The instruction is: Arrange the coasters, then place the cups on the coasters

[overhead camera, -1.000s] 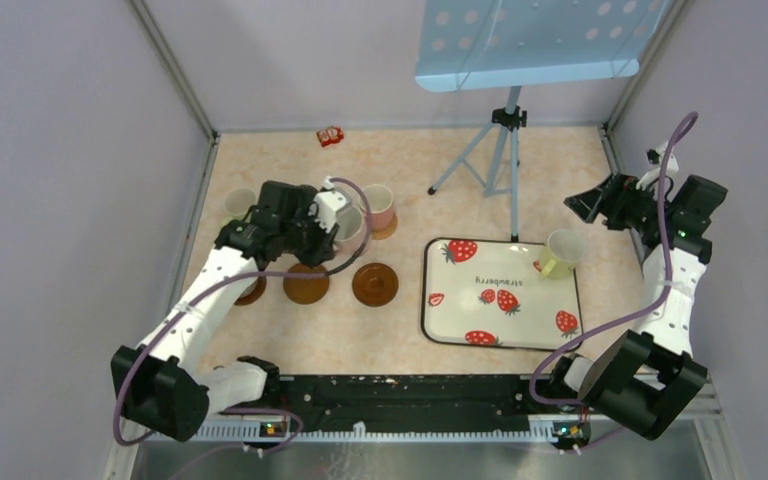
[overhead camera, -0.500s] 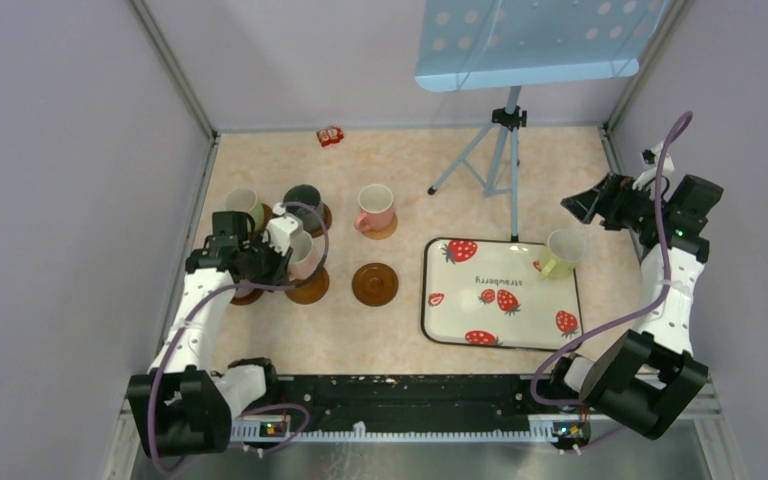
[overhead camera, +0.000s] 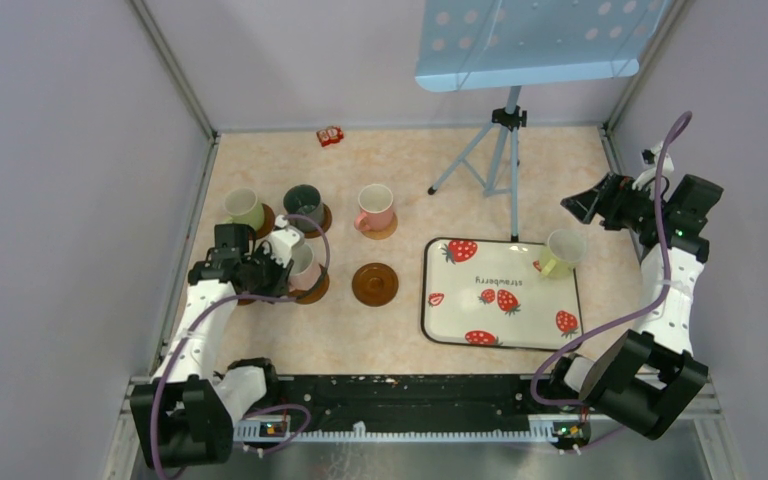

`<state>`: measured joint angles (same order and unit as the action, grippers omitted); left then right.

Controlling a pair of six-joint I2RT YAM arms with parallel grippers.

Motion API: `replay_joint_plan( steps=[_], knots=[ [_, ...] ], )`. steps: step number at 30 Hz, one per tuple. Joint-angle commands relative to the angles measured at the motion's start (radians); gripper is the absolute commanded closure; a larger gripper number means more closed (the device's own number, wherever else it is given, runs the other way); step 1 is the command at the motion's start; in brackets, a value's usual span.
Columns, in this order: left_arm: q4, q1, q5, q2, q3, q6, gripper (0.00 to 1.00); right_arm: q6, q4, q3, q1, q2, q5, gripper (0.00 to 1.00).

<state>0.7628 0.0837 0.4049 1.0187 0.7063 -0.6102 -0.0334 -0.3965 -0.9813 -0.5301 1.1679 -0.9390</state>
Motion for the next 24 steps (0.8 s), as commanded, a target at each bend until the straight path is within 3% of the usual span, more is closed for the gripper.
replay_joint_plan(
  steps=[1, 17, 21, 24],
  knots=[
    [-0.063, 0.004, 0.045, -0.027, 0.008, -0.019, 1.00, 0.017, 0.026, -0.006, 0.009, 0.008, -0.004, 0.12],
    [-0.048, 0.003, 0.033, 0.021, 0.006, -0.025, 1.00, 0.018, 0.025, -0.010, 0.012, 0.011, 0.001, 0.12],
    [-0.048, 0.004, 0.030, 0.024, 0.000, -0.030, 0.95, 0.018, 0.025, -0.011, 0.014, 0.009, 0.002, 0.12],
    [-0.041, 0.003, 0.034, 0.027, -0.002, -0.035, 0.84, 0.018, 0.027, -0.010, 0.014, 0.010, 0.003, 0.12]
  ],
)
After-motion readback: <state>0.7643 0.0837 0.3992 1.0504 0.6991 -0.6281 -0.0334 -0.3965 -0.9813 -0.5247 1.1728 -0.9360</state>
